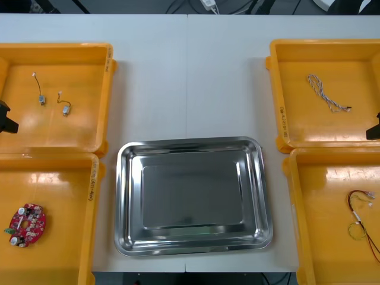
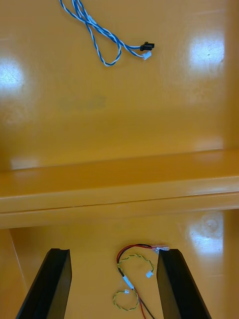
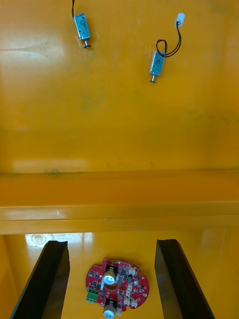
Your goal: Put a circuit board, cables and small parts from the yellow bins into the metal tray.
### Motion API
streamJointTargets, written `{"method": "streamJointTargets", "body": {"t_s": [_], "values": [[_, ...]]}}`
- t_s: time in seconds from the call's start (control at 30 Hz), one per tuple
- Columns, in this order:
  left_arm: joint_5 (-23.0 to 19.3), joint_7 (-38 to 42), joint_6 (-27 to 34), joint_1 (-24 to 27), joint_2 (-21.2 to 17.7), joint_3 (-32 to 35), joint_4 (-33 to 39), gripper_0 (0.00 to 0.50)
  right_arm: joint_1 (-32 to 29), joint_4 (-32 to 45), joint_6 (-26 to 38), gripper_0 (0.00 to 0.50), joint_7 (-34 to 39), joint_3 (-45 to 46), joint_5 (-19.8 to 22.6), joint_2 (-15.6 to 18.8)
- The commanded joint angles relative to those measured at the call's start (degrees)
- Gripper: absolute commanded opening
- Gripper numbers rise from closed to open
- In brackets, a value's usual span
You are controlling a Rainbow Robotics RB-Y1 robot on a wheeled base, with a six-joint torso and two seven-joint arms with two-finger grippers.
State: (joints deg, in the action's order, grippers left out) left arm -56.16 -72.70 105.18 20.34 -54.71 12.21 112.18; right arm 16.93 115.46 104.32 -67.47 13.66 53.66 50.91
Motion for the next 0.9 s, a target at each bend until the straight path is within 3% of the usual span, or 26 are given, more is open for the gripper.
{"method": "streamJointTargets", "body": {"t_s": [0.03, 0.9], "values": [[-0.4, -4.4, 0.5, 2.2, -0.7, 1.9, 1.6, 0.5, 0.3, 1.4, 0.2, 0.5, 0.2, 1.8, -0.4, 0.6], [-0.4, -4.4, 0.5, 2.2, -0.7, 1.9, 1.6, 0.5, 0.3, 1.4, 0.2, 0.5, 0.2, 1.8, -0.4, 0.6]]}}
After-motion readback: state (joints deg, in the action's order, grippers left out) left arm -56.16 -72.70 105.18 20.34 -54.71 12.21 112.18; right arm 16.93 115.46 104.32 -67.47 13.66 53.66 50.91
